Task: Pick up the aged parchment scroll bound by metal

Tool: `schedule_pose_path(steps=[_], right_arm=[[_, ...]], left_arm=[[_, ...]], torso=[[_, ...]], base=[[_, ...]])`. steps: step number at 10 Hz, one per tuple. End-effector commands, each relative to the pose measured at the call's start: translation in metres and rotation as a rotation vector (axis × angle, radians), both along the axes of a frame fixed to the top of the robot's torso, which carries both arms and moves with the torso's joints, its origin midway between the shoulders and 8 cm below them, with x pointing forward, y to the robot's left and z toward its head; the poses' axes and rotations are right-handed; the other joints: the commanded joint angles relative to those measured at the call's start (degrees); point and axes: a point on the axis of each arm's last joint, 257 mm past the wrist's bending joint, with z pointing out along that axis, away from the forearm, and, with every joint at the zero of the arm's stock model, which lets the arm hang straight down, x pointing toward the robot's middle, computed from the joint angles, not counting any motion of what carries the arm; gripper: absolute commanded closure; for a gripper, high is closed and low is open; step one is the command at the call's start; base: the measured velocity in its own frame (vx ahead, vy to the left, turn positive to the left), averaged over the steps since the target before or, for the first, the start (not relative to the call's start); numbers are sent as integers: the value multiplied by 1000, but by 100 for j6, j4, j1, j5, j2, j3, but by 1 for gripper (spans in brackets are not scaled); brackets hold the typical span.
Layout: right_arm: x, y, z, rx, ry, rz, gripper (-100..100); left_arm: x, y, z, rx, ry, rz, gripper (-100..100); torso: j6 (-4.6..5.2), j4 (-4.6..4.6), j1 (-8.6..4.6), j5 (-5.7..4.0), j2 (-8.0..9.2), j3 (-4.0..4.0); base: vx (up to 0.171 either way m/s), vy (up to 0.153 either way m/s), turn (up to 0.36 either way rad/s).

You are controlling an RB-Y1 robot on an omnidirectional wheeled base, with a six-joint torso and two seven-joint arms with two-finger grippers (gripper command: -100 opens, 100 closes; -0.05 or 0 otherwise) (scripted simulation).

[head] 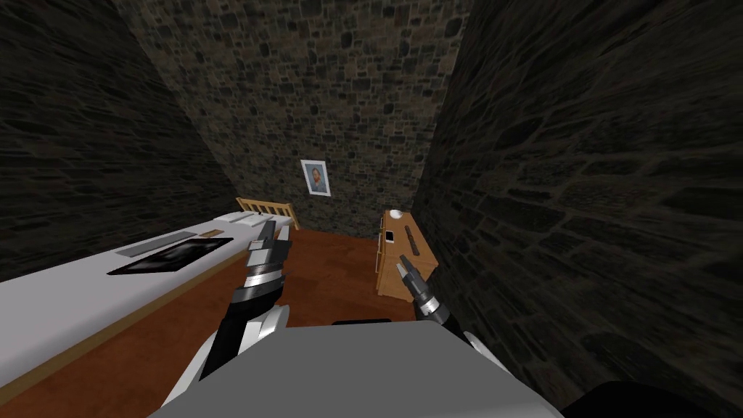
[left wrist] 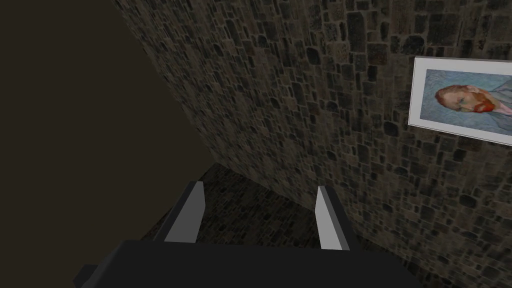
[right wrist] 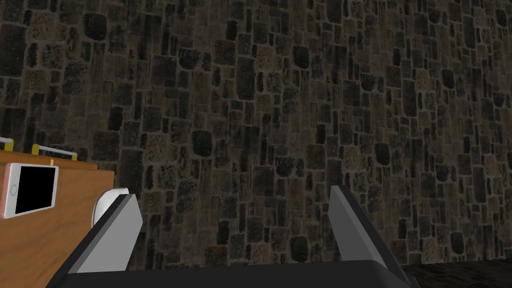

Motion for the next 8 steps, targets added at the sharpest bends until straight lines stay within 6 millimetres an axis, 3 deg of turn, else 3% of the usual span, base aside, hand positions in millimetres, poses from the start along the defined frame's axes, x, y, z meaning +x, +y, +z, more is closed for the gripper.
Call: schedule_pose_path(steps=[1,2,3,4,5,6,7,8], right_arm=[[-10,1,-32,-36,69,31,-100],[-12,-1,-36,-49,76,37,-100],[-25,-1,-65,-77,143,58,-100],[-26,-2,-66,-91,147,67,-100],[-42,-6,-96,-129,218,91,-100],[-58,-7,-118,-153,275,115,-100],[-62,-14,-127,-181,295,123,-100],[-81,-21,-155,-213,366,137,-100]], left_arm=[[0,0,0,0,0,0,0],[0,0,0,0,0,0,0],[0,0,0,0,0,0,0],[0,0,0,0,0,0,0],[0,0,0,0,0,0,0],[0,0,0,0,0,0,0],[0,0,0,0,0,0,0],[0,0,0,0,0,0,0]], torso=[[0,0,0,0,0,0],[-3,0,5,0,3,1],[0,0,3,1,-3,-2],[-2,-1,4,1,-5,-3],[0,-2,2,0,-10,-5],[-2,-2,4,1,-11,-6],[-3,-3,10,1,-14,-8],[0,-4,7,2,-19,-11]], base=[[-76,46,190],[-57,41,66],[-51,49,157],[-38,40,64],[-40,49,125],[-35,71,231],[-14,55,101],[-2,58,144]])
